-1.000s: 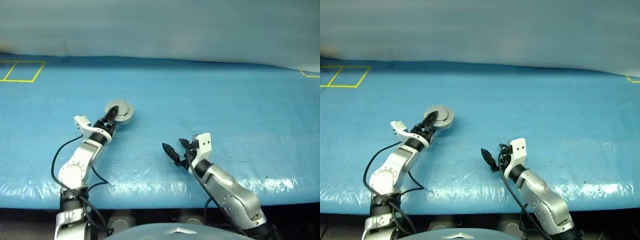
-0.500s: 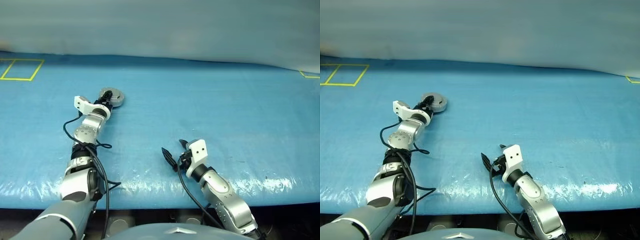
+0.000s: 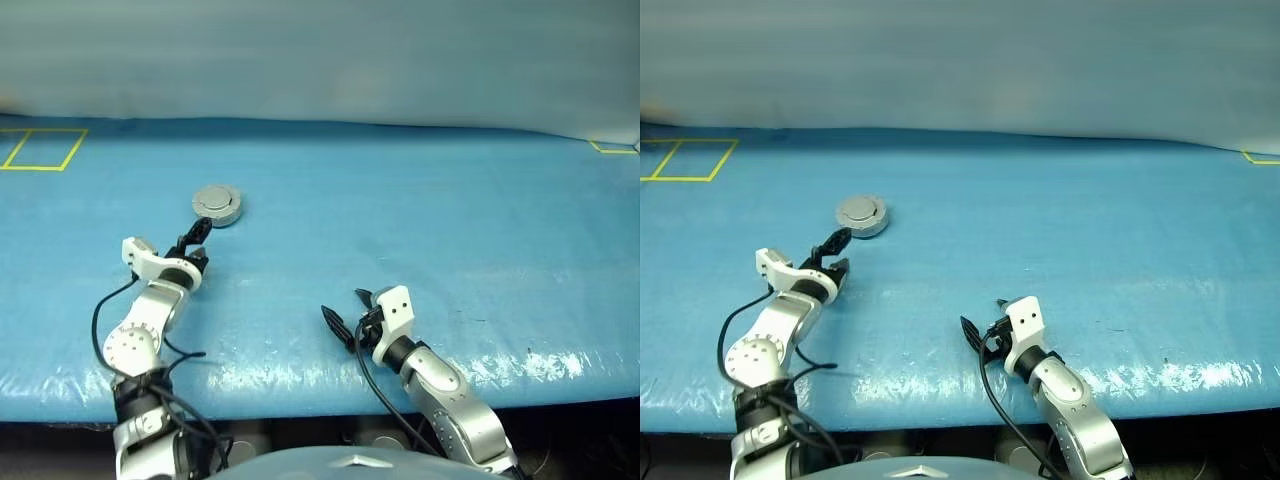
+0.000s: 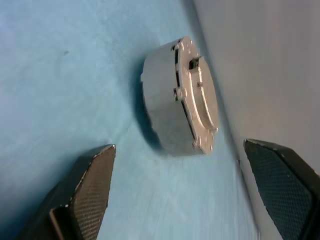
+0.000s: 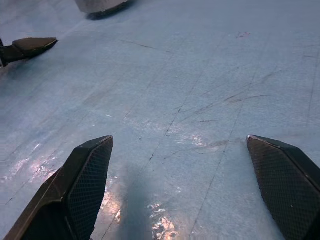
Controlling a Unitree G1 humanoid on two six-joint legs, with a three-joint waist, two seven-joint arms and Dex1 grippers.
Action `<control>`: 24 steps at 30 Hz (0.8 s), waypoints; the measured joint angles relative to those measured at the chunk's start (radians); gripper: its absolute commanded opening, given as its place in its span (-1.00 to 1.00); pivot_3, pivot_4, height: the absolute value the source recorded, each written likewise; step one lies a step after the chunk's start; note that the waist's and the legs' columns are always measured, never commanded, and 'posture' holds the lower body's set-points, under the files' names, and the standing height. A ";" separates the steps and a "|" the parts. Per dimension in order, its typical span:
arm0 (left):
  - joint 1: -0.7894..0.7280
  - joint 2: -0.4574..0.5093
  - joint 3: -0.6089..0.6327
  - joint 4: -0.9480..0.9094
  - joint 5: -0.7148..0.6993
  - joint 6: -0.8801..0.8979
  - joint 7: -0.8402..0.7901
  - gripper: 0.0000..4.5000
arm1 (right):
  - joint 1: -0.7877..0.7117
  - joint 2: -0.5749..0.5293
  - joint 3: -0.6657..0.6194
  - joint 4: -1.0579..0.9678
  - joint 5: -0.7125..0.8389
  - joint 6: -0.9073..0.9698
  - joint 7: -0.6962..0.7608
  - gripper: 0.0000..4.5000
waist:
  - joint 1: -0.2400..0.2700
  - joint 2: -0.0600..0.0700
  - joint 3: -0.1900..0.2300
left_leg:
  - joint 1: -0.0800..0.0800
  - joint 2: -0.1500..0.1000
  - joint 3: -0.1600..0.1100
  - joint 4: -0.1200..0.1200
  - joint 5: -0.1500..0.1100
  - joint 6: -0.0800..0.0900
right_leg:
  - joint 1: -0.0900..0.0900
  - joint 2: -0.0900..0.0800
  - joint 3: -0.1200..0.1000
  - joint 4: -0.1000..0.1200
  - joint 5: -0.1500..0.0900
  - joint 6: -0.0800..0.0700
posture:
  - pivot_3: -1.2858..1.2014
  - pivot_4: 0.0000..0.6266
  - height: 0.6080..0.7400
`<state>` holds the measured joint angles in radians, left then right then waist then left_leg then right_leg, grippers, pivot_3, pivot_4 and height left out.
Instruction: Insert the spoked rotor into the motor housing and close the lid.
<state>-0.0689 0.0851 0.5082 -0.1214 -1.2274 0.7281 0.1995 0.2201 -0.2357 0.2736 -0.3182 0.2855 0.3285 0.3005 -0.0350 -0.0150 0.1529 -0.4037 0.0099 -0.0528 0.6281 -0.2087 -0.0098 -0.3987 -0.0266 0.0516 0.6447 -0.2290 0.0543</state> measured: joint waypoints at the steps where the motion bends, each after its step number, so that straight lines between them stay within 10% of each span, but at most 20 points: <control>1: 0.059 0.002 -0.012 -0.056 -0.004 0.018 0.000 1.00 | 0.000 0.000 -0.004 0.001 0.001 0.009 0.004 1.00 | 0.001 0.000 0.000 | 0.005 0.000 0.000 0.000 0.000 0.000 | 0.004 0.000 0.000 0.000 0.000 0.000 | 0.03 -0.52 1.00; 14: 0.463 0.223 -0.497 -0.303 0.887 -0.529 -0.313 1.00 | -0.086 0.050 -0.037 0.065 -0.036 -0.086 0.048 1.00 | 0.013 -0.003 -0.001 | -0.008 0.001 0.009 0.000 -0.003 0.003 | -0.016 -0.014 -0.002 -0.001 0.001 0.000 | 0.03 -0.52 1.00; 24: 0.408 0.194 -0.577 -0.161 1.108 -0.668 -0.358 1.00 | -0.017 0.026 -0.054 0.061 -0.123 -0.111 0.018 0.83 | 0.021 -0.003 -0.001 | -0.010 0.000 0.011 0.000 -0.007 0.005 | -0.015 -0.009 -0.003 -0.002 0.000 0.000 | 0.03 -0.52 1.00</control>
<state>0.3387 0.2789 -0.0689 -0.2821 -0.1189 0.0598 -0.1583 0.2027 -0.2098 0.2192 -0.2575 0.1629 0.2171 0.3183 -0.0137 -0.0177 0.1522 -0.4132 0.0098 -0.0421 0.6284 -0.2159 -0.0051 -0.4142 -0.0356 0.0484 0.6430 -0.2294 0.0543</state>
